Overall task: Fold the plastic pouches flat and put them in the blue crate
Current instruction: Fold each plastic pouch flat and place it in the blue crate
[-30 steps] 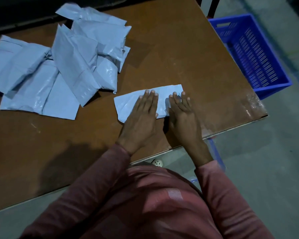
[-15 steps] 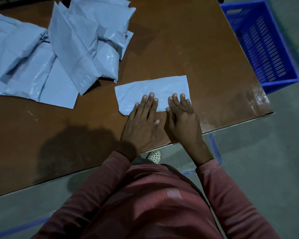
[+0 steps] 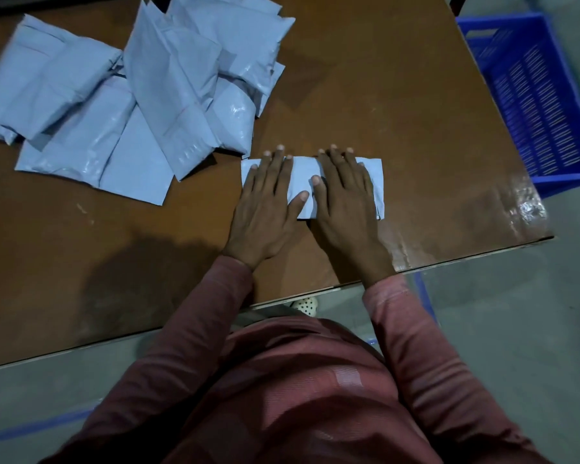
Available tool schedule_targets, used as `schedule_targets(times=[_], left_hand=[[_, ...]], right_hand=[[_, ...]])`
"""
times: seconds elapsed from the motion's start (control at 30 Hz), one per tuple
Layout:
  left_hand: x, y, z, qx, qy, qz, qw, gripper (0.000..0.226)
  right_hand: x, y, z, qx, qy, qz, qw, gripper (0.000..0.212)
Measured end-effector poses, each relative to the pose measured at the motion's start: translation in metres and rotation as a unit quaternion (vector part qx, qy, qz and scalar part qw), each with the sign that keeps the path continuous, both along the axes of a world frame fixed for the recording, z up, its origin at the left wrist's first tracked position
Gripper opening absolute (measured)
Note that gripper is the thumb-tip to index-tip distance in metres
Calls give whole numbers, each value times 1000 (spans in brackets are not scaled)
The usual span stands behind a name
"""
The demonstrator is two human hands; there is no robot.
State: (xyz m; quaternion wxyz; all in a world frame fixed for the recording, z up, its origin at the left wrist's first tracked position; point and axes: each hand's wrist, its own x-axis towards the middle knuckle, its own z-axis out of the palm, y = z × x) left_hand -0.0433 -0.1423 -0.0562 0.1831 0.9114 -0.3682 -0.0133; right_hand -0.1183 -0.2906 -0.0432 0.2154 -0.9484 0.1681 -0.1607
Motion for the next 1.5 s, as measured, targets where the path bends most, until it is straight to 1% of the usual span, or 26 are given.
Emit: schedule_targets(times=[0.1,0.27,0.57,0.63,0.7,0.77,0.83,0.97,1.13,1.3,1.5], left_hand=[[2,0,-8,33,-27,-13,999,67],[4,-5,-9,61,-36,-1,998,70],[5,-4,-7,72,-33,-3,997,67],[6,-3,-3,63,-11,-11,998,68],[11,-4,4,34,15,-15,999,67],[19,-9,11,-1,21,-3,1000,65],[30,-14,14,-13,25,13,1000,65],[35,-17,1,18,5,3,1000,76],[36,-17,-4,37,-17,8,999,69],[38,-18,-5,55,-28,6,998,67],[38,-18,-3,44,-26,-1,999,68]], right_hand=[[0,2,-7,-85,31,-24,996,50],[6,-1,-14,-114,53,-34,991,51],[6,-4,-13,-89,60,-19,994,51],[6,-8,-10,-66,61,-7,996,53],[9,-12,-6,-32,48,-6,998,55],[18,-17,-3,-42,19,-18,999,55],[28,-20,-3,-55,7,-30,998,55],[35,-22,-17,-78,22,-56,995,57],[36,-21,-23,-95,17,-68,993,57],[34,-21,-23,-110,14,-66,992,58],[35,-22,-18,-103,31,-61,992,58]])
